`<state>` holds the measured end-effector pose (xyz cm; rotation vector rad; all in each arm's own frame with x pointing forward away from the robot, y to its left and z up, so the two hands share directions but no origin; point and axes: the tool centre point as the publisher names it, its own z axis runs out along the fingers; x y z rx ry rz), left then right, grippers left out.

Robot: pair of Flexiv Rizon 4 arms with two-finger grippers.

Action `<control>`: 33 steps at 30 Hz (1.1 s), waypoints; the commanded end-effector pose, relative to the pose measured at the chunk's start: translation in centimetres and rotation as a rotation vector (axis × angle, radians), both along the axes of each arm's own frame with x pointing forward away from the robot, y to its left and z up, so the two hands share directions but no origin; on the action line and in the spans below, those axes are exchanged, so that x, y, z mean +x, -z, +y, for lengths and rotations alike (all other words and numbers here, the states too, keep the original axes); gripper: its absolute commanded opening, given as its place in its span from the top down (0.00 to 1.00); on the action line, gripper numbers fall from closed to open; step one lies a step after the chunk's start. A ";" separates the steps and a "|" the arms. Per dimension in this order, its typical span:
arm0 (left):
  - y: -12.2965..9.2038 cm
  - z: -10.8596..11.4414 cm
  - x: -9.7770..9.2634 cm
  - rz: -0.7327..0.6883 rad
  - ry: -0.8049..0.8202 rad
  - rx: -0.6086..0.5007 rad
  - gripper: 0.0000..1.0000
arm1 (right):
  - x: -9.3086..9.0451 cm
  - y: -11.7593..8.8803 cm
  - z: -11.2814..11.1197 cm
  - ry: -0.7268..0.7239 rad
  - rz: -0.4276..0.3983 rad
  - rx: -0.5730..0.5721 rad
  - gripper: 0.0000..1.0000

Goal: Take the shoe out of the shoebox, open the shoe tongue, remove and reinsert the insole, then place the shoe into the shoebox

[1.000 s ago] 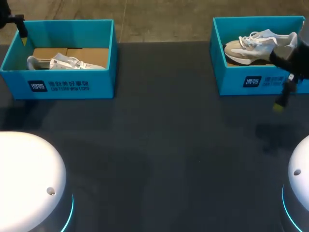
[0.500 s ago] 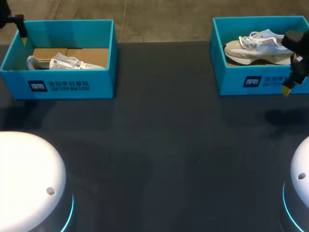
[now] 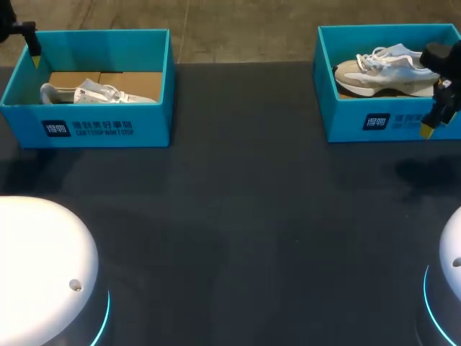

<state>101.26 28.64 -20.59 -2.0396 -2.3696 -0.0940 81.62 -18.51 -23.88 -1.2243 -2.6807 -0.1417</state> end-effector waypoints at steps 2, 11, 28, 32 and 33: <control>0.0 0.0 -0.2 -0.003 -0.001 0.002 0.00 | 1.5 -1.7 -1.3 0.064 -0.045 -0.005 0.00; 0.0 0.0 -0.2 -0.003 -0.001 0.002 0.00 | 7.2 -2.2 -2.2 0.200 -0.052 -0.026 0.00; 0.0 0.0 -0.2 -0.003 -0.001 0.002 0.00 | 16.8 -1.1 -3.8 0.419 -0.086 -0.097 0.00; 0.0 0.0 -0.2 -0.003 -0.001 0.002 0.00 | 16.8 -1.1 -3.8 0.419 -0.086 -0.097 0.00; 0.0 0.0 -0.2 -0.003 -0.001 0.002 0.00 | 16.8 -1.1 -3.8 0.419 -0.086 -0.097 0.00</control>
